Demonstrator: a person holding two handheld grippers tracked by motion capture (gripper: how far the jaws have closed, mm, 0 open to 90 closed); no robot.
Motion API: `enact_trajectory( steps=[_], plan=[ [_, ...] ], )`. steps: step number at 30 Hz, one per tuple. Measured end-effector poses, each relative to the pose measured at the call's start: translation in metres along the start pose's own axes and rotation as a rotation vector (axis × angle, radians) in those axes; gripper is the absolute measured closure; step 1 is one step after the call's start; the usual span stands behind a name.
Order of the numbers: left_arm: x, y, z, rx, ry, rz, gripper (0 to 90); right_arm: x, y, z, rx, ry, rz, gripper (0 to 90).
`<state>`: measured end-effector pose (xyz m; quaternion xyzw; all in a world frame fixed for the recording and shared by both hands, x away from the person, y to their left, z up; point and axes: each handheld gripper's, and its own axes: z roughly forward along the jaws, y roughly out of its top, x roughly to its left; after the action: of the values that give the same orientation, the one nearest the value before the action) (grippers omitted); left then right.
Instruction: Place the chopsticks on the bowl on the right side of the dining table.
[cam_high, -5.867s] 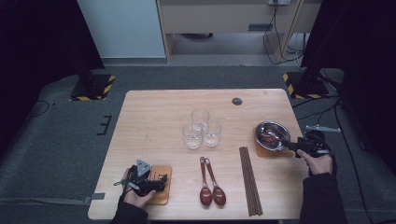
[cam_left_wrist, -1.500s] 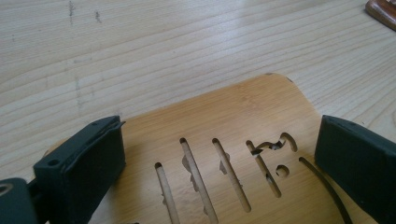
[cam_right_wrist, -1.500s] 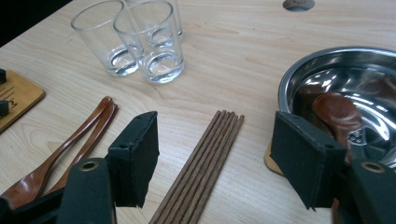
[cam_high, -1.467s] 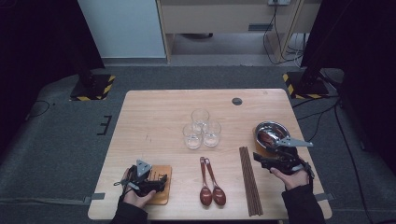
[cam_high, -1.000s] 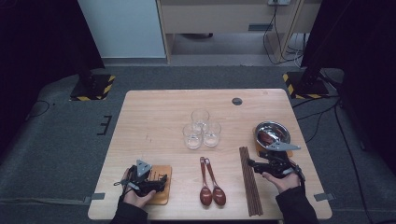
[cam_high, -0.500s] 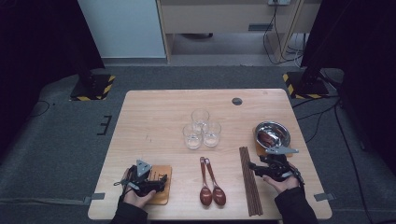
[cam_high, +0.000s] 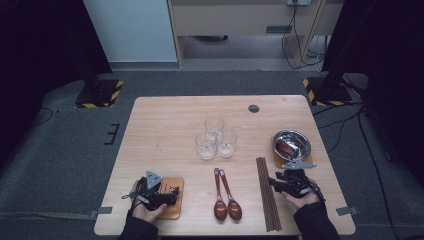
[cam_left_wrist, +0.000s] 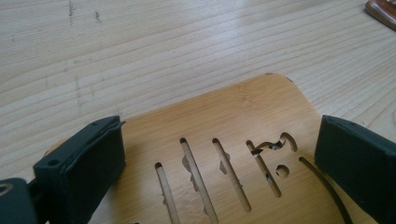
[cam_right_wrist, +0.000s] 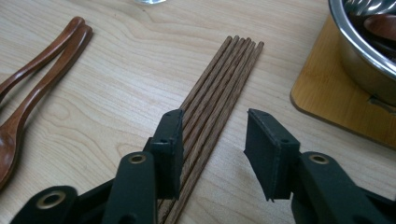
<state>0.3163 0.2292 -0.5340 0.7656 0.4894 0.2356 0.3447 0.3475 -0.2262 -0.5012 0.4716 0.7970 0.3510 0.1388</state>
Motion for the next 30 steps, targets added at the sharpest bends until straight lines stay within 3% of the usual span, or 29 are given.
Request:
enact_trajectory(
  steps=[14,21,30],
  plan=[
    [0.000,0.000,0.000,0.001,0.001,-0.002,0.8,-0.001,-0.003,0.008,0.053,-0.016,-0.018,68.5],
    [0.000,0.000,0.000,0.001,0.001,-0.002,0.8,0.000,-0.004,0.011,0.075,0.000,-0.017,71.8],
    [0.000,0.000,0.000,0.001,0.001,-0.002,0.8,0.000,-0.005,0.013,0.080,-0.007,-0.022,74.4]
  ],
)
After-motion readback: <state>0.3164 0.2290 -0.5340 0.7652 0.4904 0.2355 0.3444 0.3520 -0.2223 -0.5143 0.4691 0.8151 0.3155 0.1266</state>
